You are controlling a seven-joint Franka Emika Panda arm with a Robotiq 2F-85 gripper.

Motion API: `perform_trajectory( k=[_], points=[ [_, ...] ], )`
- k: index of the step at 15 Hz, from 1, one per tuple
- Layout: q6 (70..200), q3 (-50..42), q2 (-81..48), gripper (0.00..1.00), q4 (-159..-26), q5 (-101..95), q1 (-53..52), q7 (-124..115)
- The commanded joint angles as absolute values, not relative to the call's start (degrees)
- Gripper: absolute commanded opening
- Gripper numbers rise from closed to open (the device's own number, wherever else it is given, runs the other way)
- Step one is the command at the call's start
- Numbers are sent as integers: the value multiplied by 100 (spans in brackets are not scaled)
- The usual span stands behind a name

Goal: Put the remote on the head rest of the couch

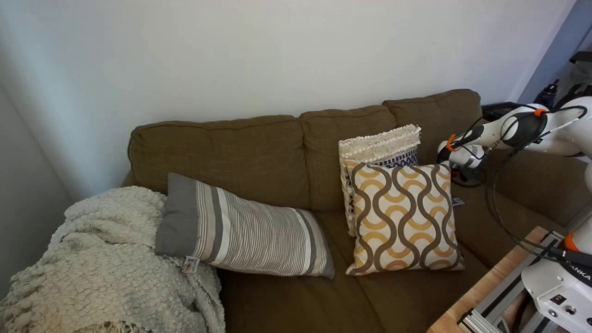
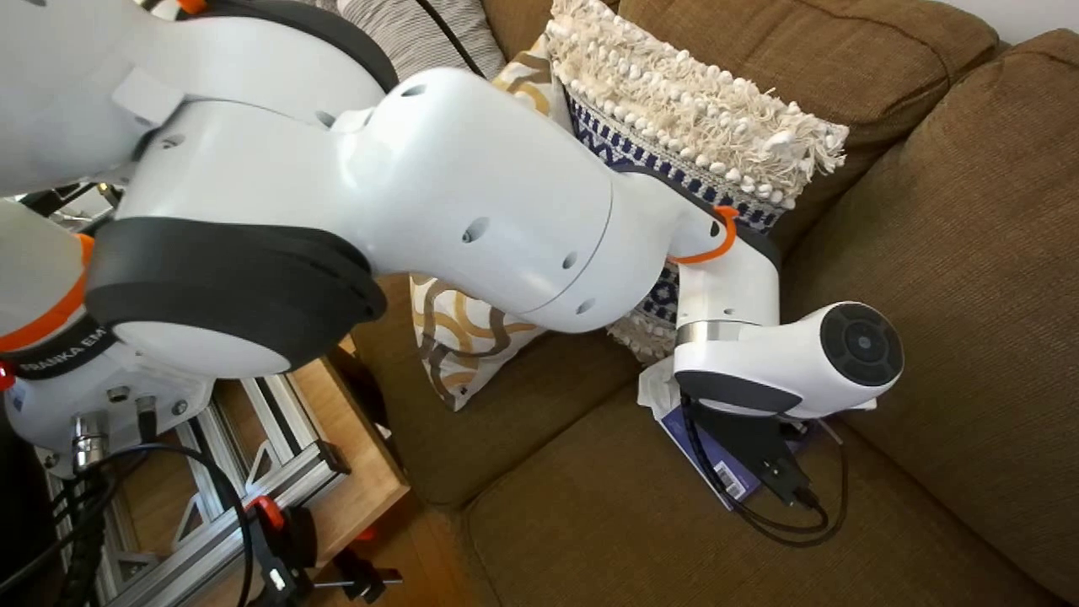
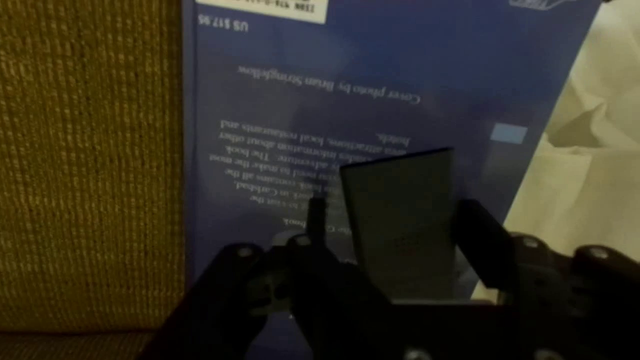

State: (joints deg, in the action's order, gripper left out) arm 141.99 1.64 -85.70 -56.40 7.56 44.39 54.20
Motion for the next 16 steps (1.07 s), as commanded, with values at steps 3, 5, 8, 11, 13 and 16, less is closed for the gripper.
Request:
perform_trajectory(
  k=[3, 5, 8, 11, 13, 16],
  points=[
    [13980, 186, -8570, 29, -5688, 660, 4469, 5328],
    [13904, 242, -8565, 27, -5511, 614, 4450, 5469],
    [14050, 421, -7551, 26, -6609, 583, 4558, 6506],
    [14028, 311, -6823, 26, -7345, 385, 4479, 7194],
    [13808, 312, -6303, 26, -7859, 256, 4433, 7576],
    [13567, 158, -5545, 26, -8641, -82, 4220, 7860]
  ],
)
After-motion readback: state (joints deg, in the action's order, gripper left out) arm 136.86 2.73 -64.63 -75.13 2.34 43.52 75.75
